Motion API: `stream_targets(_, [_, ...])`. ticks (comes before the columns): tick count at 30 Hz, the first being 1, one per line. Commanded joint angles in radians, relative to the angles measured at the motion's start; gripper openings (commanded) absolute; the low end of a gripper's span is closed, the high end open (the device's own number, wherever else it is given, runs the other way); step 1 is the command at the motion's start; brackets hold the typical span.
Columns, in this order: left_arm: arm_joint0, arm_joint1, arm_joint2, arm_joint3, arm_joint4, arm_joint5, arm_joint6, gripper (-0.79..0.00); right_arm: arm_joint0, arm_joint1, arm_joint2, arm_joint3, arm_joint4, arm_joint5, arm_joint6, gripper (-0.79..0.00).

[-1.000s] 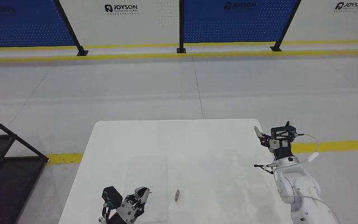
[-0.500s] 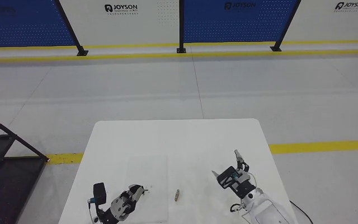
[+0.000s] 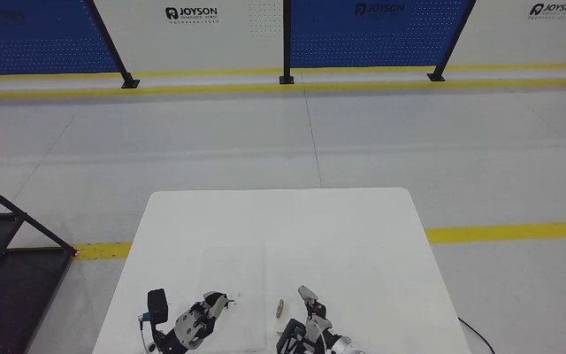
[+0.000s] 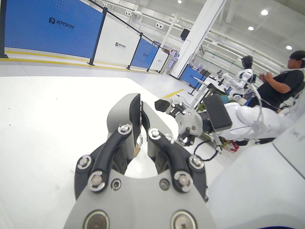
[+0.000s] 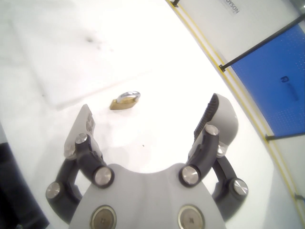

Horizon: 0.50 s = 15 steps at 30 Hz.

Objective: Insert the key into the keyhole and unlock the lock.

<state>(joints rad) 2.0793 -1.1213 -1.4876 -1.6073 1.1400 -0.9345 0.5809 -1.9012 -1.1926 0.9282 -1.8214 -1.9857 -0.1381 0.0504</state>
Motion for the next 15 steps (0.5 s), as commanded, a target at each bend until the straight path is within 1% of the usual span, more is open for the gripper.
stream_targets(1, [0.000, 0.000, 0.000, 0.000, 0.000, 0.000, 0.000, -0.785, 0.018, -0.011, -0.027, 0.026, 0.057, 0.027, 0.021, 0.000])
stream_targets(3, [0.000, 0.000, 0.000, 0.000, 0.000, 0.000, 0.000, -0.785, 0.049, -0.023, -0.055, 0.054, 0.117, 0.026, 0.047, 0.000])
stream_targets(8, [0.000, 0.000, 0.000, 0.000, 0.000, 0.000, 0.000, -0.785, 0.106, -0.049, -0.094, 0.109, 0.222, 0.089, 0.098, 0.000])
stream_targets(10, [0.000, 0.000, 0.000, 0.000, 0.000, 0.000, 0.000, -0.785, 0.119, -0.055, -0.103, 0.122, 0.247, 0.108, 0.109, 0.000])
stream_targets(12, [0.000, 0.000, 0.000, 0.000, 0.000, 0.000, 0.000, -0.785, 0.130, -0.061, -0.110, 0.135, 0.247, 0.153, 0.115, 0.000])
stream_targets(15, [0.000, 0.000, 0.000, 0.000, 0.000, 0.000, 0.000, -0.785, 0.151, -0.069, -0.122, 0.162, 0.260, 0.170, 0.125, 0.000])
